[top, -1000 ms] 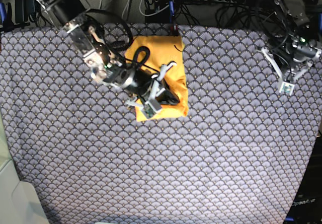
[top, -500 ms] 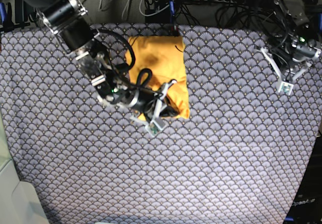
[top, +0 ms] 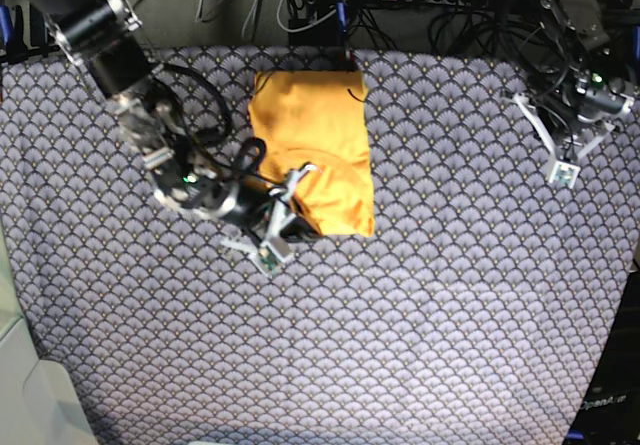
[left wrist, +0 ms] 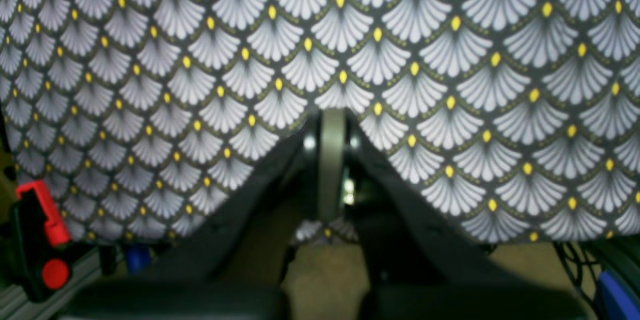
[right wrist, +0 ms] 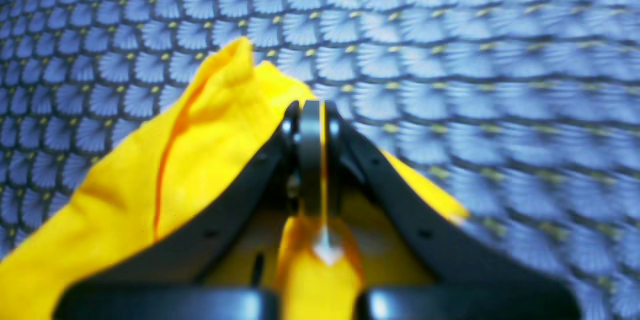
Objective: Fold the T-shirt properly
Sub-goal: 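Press the folded shirt's collar end flat with the right gripper, then smooth the collar edge of the folded shirt with the right gripper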
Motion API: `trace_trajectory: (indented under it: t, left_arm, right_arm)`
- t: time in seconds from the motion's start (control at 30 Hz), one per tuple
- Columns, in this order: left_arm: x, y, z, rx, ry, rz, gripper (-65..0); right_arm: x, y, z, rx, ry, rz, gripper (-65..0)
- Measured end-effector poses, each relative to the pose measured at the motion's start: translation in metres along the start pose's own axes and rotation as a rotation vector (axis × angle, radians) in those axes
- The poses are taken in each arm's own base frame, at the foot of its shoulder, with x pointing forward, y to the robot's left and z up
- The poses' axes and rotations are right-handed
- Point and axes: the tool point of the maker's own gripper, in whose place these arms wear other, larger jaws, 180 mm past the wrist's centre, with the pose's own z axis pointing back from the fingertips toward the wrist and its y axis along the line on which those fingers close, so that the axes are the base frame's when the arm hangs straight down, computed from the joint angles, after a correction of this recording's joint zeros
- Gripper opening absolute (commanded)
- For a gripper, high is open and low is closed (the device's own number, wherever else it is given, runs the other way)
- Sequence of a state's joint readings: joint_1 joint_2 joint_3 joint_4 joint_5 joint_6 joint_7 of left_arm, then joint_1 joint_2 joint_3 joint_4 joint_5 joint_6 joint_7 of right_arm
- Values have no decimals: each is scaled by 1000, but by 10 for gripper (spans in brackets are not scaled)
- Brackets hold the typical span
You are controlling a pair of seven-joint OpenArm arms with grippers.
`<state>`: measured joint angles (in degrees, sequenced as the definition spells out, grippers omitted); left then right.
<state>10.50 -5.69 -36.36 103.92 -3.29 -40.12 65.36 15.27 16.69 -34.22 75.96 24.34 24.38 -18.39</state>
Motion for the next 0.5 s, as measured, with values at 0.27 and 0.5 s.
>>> trace_trajectory:
  t: [0.27, 0.5]
  left_arm:
    - [-1, 14, -11, 2, 20, 10, -650]
    - [-2, 15, -11, 2, 26, 4, -650]
  right_arm:
    - [12, 68, 30, 79, -58, 10, -650]
    - [-9, 104, 48, 129, -36, -35, -650]
